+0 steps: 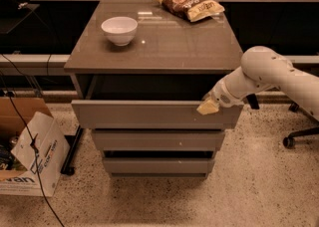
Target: Open top drawer
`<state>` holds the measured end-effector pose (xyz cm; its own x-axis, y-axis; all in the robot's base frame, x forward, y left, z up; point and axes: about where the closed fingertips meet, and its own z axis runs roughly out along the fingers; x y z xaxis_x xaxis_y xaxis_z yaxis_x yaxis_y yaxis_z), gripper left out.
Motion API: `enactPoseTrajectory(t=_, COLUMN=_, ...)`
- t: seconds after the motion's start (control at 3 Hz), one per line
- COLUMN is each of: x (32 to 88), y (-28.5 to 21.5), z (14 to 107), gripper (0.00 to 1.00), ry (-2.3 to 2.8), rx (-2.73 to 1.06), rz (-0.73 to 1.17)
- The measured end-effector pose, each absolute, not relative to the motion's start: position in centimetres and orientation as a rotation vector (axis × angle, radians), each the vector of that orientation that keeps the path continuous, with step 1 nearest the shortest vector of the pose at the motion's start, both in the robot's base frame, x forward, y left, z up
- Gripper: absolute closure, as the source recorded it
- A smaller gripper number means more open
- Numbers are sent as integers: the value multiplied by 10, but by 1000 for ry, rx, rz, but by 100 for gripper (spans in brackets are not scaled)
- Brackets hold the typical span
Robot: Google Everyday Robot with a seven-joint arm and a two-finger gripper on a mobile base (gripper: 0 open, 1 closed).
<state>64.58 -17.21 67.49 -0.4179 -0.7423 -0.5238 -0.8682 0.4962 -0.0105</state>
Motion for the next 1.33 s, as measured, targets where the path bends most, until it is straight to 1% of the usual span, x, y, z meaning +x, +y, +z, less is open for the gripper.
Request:
enactPoseTrajectory(t=0.33, x=646, y=-172, z=676, gripper=7, ry=2278, rx=-1327, rz=362)
enactPoseTrajectory(t=0.67, x=644, y=-169, z=669, gripper=0, ry=2273, rx=-1361, rz=375)
enactPoseTrajectory(t=1.0, x=643, y=-167, z=660, gripper=0, ry=2275, rx=-1384, rz=403)
enactPoseTrajectory(t=1.33, x=638, y=-169, z=659, gripper=27, ry=2278, rx=-1424, rz=414)
